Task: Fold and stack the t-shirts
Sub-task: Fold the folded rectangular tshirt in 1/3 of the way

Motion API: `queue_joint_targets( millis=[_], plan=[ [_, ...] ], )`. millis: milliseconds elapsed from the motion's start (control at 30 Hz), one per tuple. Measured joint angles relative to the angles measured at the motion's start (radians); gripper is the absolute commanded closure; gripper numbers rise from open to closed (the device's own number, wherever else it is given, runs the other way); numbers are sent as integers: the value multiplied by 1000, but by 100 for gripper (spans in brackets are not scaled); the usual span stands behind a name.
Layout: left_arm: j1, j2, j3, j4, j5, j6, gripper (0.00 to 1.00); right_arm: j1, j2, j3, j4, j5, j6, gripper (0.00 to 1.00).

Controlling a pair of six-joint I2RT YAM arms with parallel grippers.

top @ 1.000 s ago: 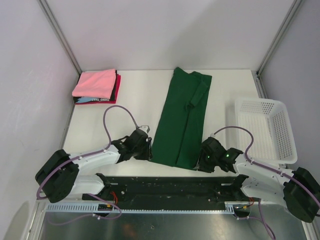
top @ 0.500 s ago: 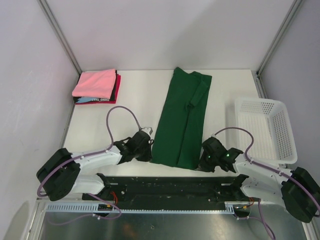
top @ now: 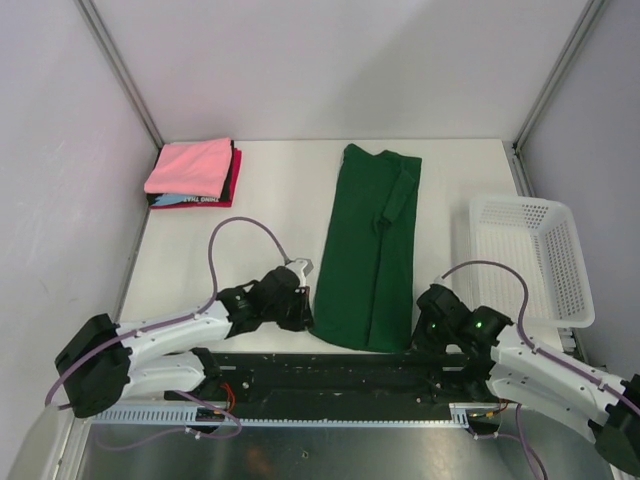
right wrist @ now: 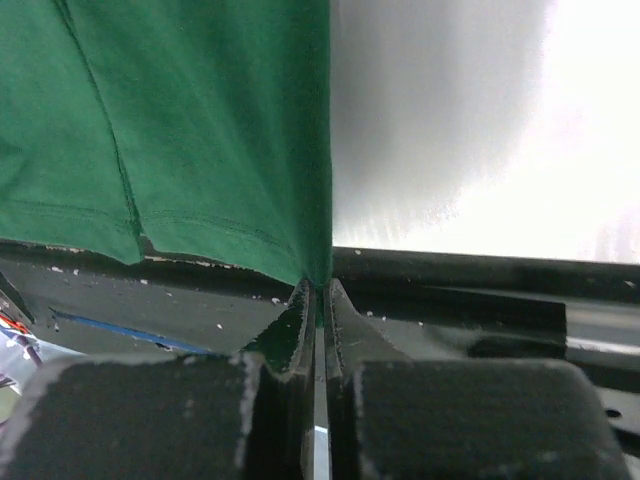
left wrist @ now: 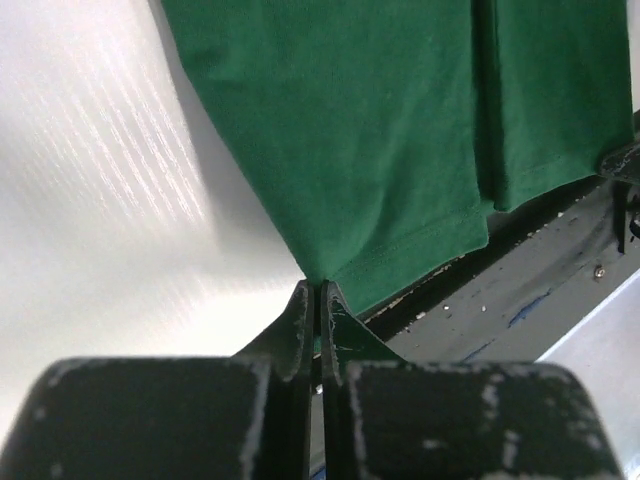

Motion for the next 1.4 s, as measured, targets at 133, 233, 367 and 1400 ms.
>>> queue_joint_targets(
  millis=[133,233,367,1400],
  plan=[
    [0,-7,42,-29,-6,0,100,-9,-3,68,-84,48,-13,100],
    [10,29,113,-40,-16,2,100,-52,60,144,-89,83,-53,100],
    [37,129,245,-39,-40,6,100,-143,185,225,-40,111,-126,100],
    [337,874,960,11,-133,114,100,-593,909,644,476,94,-383,100]
  ],
)
